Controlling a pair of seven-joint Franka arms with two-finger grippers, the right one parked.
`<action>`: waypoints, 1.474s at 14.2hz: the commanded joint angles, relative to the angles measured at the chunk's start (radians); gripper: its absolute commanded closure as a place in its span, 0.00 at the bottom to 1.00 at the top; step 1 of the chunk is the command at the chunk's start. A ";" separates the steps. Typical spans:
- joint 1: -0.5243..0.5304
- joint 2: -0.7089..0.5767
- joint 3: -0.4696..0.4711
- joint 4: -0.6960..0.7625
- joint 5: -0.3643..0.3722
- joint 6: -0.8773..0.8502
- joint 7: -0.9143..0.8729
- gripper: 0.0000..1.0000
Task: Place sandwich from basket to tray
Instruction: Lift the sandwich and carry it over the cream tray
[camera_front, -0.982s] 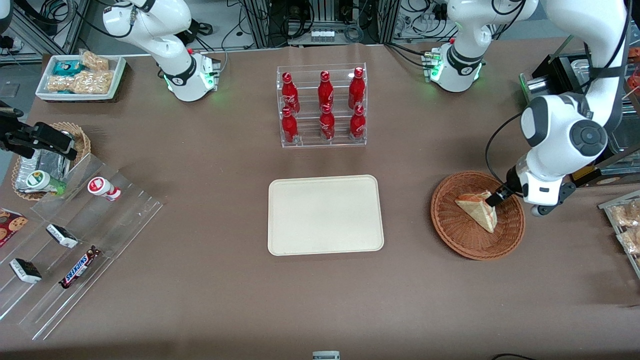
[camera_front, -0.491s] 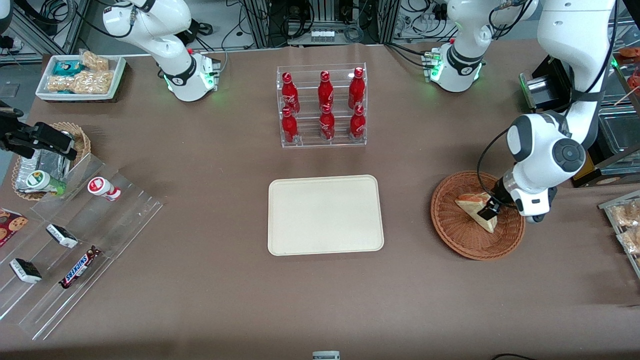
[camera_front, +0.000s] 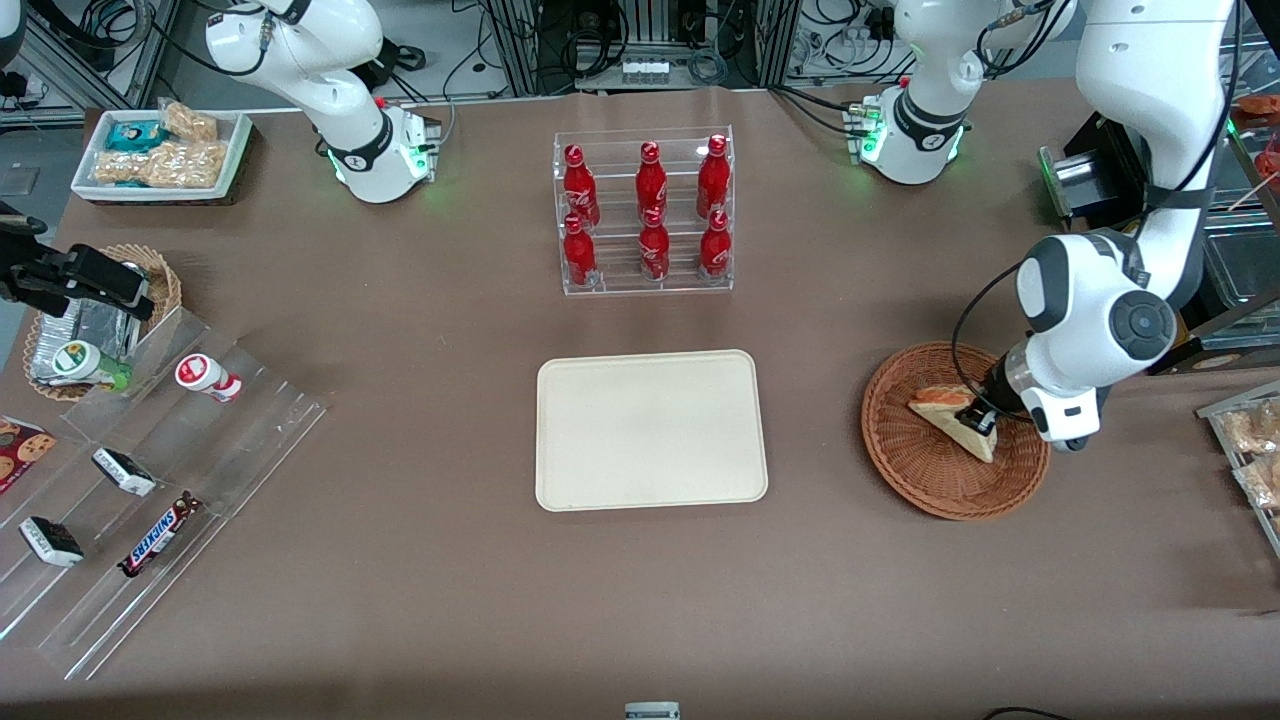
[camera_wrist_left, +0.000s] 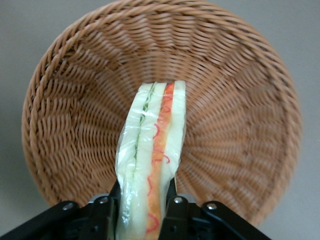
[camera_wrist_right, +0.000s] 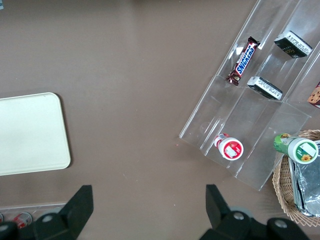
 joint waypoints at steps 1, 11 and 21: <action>-0.067 0.030 -0.007 0.150 -0.011 -0.144 -0.005 0.95; -0.542 0.332 -0.006 0.528 0.003 -0.133 -0.013 0.95; -0.713 0.567 -0.006 0.785 0.090 -0.124 0.113 0.91</action>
